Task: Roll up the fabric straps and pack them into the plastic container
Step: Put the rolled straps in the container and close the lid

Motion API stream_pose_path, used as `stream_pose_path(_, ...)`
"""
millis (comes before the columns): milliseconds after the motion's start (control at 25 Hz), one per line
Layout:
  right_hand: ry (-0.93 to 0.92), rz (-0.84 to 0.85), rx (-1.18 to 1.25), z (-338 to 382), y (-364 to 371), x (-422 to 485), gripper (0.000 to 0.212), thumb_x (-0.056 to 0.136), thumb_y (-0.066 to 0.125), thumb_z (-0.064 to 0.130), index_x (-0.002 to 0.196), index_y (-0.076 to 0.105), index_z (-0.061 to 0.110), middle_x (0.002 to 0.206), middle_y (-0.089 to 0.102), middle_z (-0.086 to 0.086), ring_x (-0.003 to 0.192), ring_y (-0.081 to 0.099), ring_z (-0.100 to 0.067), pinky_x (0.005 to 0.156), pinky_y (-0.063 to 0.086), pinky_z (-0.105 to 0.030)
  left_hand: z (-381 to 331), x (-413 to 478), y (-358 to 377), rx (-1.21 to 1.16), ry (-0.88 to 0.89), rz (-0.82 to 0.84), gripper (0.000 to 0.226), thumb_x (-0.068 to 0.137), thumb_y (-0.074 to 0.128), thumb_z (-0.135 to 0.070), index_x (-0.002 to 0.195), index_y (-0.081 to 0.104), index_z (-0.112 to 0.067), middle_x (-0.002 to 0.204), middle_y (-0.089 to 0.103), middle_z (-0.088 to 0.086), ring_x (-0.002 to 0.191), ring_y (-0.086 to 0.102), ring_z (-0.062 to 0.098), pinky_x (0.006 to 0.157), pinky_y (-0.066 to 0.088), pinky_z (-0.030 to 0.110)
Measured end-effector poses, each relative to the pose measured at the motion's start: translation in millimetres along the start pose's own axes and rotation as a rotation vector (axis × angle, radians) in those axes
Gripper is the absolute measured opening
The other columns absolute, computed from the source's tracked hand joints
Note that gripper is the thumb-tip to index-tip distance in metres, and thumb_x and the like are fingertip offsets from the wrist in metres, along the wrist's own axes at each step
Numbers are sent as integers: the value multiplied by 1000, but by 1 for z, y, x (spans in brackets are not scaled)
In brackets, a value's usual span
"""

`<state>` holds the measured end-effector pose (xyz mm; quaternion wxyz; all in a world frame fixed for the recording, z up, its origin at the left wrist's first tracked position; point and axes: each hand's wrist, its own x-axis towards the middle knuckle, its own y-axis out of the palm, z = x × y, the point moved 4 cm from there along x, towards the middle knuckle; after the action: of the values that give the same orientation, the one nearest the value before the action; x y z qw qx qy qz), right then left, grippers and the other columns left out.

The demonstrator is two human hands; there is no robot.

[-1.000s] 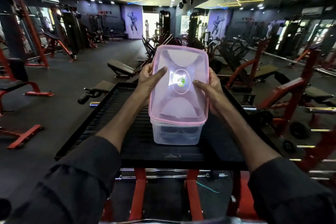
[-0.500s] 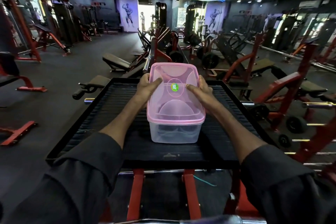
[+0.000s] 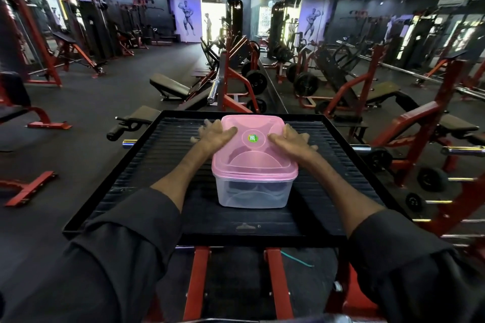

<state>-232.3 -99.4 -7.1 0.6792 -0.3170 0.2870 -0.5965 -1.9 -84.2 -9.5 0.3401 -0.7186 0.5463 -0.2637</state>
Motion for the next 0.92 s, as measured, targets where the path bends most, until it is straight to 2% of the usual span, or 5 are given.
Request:
stream_pose_path(160,-100,-30,-120,18,-4,4,77,95,51,44,162,17,24,172,10,-4,156,3,-39,119,-2,-66,-39,-14,-10,316,225,-85,75,96,47,-58,156,26,-18,169,-5,10,155,-1,34,121,4,62)
stream_pose_path(280,-139,3,-261,30,-5,9,71,98,49,50,160,26,23,172,7,-6,155,2,-38,120,-1,-68,-39,-14,12,472,258,102,85,95,28,-72,160,14,-18,169,-11,6,156,-8,30,119,0,67)
stream_pose_path(440,-98,64,-453,24,-5,26,83,97,33,72,163,15,25,173,1,1,158,1,-36,117,-6,-71,-38,-12,20,498,253,215,85,97,21,-70,160,2,-17,169,-10,4,156,-11,26,118,4,70)
stream_pose_path(760,-148,124,-140,3,3,40,101,87,46,80,163,13,23,173,-3,6,158,8,-30,120,-1,-70,-38,-5,23,548,236,244,87,97,21,-70,160,-1,-14,169,-12,8,155,-14,31,122,9,63)
stream_pose_path(920,-196,135,75,-4,8,38,106,85,60,72,163,16,17,173,-2,3,159,5,-27,127,8,-54,-41,-12,24,540,260,195,85,98,24,-67,160,5,-12,169,-6,9,156,-8,30,123,12,60)
